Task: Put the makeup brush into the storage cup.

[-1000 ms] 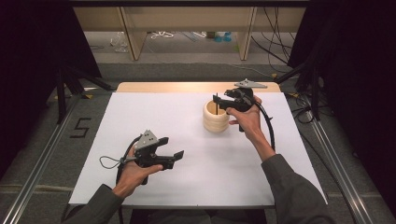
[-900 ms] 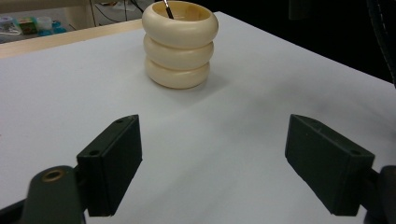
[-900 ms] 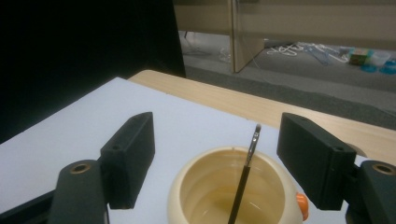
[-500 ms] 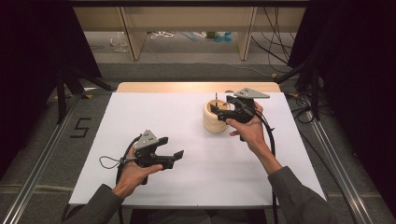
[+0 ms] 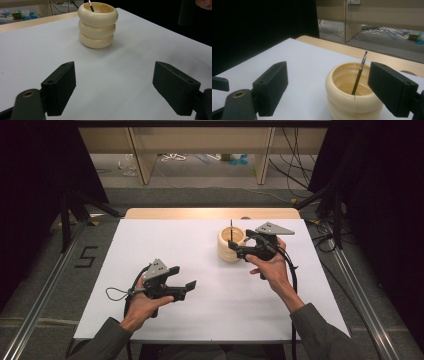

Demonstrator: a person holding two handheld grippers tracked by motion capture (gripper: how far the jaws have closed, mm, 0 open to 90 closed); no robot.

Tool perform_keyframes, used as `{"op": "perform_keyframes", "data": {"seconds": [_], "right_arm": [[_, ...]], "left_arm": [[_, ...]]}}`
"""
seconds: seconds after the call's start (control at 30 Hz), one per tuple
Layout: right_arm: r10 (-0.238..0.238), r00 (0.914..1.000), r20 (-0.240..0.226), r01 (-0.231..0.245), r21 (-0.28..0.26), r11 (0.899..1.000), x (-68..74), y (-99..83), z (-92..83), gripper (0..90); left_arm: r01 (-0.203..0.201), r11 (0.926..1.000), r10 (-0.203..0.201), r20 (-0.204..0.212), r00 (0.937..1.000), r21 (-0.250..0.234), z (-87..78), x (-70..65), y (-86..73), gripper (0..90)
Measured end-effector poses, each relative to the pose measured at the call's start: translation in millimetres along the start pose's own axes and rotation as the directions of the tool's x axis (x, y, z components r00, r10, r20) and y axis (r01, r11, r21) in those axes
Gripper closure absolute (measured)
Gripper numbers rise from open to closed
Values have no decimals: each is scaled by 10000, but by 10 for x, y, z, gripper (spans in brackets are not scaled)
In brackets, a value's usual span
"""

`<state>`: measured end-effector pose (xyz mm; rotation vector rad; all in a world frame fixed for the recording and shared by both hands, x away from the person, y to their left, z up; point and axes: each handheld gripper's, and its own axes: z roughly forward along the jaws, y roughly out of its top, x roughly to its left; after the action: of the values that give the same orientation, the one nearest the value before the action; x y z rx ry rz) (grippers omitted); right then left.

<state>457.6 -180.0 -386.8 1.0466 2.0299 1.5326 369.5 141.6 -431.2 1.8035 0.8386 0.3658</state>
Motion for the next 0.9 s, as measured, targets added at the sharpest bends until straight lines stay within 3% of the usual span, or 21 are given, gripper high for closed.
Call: {"op": "perform_keyframes", "data": {"seconds": [0.63,0.77,0.9], "right_arm": [[198,9997,-156,-196,149,9997,45,-149,-171,166],[69,9998,-174,-70,-59,10000,35,-182,-192,167],[257,9995,-198,-253,180,9995,49,-208,-242,166]], "left_arm": [[9,10000,-10,-32,10000,-52,-10,4,5,183],[33,10000,-34,-66,10000,-49,-9,5,6,183],[34,10000,-34,-57,10000,-55,-9,1,3,183]]}}
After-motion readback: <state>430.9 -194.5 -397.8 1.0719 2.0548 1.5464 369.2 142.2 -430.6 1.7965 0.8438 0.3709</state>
